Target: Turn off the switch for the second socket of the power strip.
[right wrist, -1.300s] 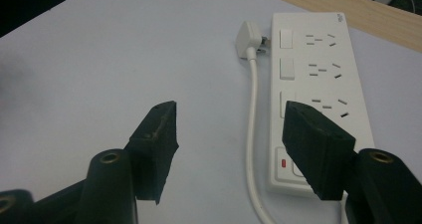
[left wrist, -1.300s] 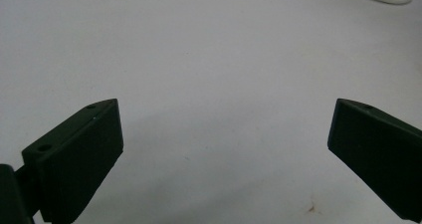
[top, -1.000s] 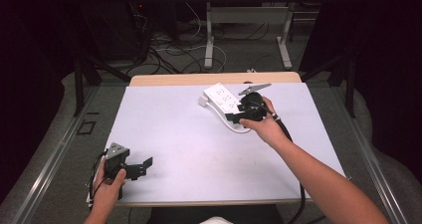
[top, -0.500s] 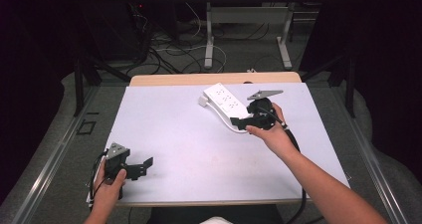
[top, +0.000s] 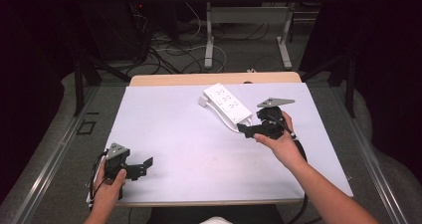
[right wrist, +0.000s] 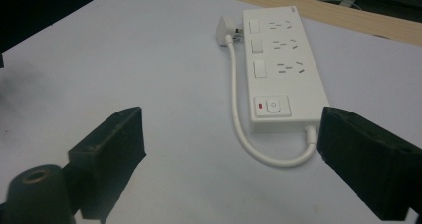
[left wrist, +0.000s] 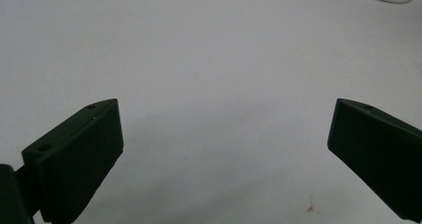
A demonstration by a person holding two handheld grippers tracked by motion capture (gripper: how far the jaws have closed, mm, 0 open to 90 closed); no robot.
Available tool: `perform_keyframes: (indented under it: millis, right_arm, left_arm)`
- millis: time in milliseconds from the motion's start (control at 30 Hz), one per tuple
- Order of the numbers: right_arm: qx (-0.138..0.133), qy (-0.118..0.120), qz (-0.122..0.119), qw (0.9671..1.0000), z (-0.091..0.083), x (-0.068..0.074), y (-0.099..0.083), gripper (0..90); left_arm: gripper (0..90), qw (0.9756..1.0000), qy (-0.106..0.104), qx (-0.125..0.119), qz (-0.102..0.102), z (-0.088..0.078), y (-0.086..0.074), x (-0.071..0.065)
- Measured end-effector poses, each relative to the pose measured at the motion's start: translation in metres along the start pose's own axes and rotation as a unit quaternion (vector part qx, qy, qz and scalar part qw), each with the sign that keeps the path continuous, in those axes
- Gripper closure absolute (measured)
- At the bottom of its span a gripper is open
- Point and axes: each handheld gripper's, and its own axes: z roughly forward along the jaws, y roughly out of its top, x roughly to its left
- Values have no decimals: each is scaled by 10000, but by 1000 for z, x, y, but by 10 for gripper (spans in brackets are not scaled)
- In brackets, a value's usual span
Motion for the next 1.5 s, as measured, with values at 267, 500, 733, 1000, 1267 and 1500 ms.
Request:
perform_keyframes:
  millis: [267,500,733,1000,1267,1500]
  right_arm:
    - [55,-65,24,10000,-6,-6,-13,0]
    - [50,-228,21,9997,-13,-10,-27,0]
    - [72,-206,84,9997,-18,-13,-42,0]
    - [186,-349,17,9992,-22,-13,-61,0]
    - [301,-465,87,9984,-22,-21,-79,0]
    - [380,-676,33,9970,-23,-28,-94,0]
  left_arm:
    - [9,10000,5,-3,-5,0,0,0]
    - [8,10000,9,-7,-2,0,0,0]
    - [9,10000,9,-2,8,-1,0,-1]
    - [9,10000,4,0,13,-1,0,-1]
    - [8,10000,6,-23,6,-1,0,0]
    - [8,10000,6,-10,-3,-1,0,-1]
